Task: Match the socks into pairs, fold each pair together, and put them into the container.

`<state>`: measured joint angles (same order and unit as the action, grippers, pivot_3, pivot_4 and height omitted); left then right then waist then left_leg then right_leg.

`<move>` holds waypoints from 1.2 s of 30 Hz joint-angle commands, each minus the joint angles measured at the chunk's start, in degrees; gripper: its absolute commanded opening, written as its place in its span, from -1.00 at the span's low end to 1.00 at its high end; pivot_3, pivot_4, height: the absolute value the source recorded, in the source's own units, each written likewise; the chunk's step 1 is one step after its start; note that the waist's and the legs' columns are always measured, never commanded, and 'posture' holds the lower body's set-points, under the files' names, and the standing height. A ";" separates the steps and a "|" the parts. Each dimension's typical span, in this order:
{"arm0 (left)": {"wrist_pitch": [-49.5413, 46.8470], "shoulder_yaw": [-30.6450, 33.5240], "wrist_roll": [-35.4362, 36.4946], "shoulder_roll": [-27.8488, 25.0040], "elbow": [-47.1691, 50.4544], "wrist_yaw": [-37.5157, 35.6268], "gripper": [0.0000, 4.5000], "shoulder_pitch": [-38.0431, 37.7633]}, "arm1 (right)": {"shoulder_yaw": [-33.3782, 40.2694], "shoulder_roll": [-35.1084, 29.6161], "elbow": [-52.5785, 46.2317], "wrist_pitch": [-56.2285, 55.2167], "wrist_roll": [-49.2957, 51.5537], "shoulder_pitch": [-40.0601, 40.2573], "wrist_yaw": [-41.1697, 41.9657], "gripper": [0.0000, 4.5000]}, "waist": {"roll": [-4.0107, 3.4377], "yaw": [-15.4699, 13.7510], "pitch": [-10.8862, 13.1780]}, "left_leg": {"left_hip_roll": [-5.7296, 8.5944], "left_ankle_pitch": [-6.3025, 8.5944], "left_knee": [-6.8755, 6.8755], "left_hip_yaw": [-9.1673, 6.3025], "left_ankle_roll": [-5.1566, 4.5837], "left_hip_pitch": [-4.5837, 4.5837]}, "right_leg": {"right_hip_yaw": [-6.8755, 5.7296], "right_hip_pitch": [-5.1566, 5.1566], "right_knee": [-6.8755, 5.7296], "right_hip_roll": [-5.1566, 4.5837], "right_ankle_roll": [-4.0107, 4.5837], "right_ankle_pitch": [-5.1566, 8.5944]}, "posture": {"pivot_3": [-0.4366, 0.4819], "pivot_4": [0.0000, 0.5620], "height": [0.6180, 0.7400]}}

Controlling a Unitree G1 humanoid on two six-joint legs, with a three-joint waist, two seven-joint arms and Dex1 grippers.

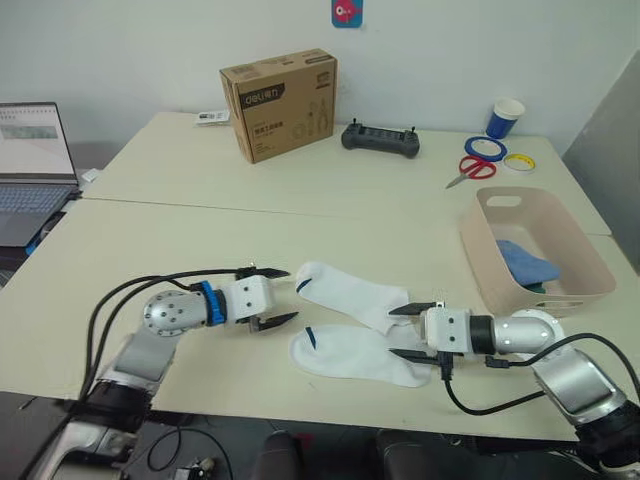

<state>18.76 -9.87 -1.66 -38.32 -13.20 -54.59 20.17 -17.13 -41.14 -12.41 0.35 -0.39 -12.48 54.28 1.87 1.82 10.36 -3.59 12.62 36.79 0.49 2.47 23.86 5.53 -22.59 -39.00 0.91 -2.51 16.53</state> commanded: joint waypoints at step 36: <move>-4.12 3.16 7.99 1.01 -4.14 -4.88 -0.99 10.86 | 9.02 4.67 0.35 13.67 14.11 -12.42 4.35 -1.00 | -0.10 -0.06 -0.04 | 0.00 -0.01 0.08 -0.14 -0.01 -0.02 | -0.08 0.14 -0.02 0.03 -0.05 -0.10 | -0.05 -0.47 1.00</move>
<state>17.64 -8.76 3.25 -36.06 -22.47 -58.08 30.35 -10.67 -35.10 -8.72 12.59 10.97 -23.72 57.12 1.77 1.76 10.32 -3.59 12.61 36.86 0.34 2.46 23.83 5.45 -22.44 -39.02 0.95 -2.56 16.43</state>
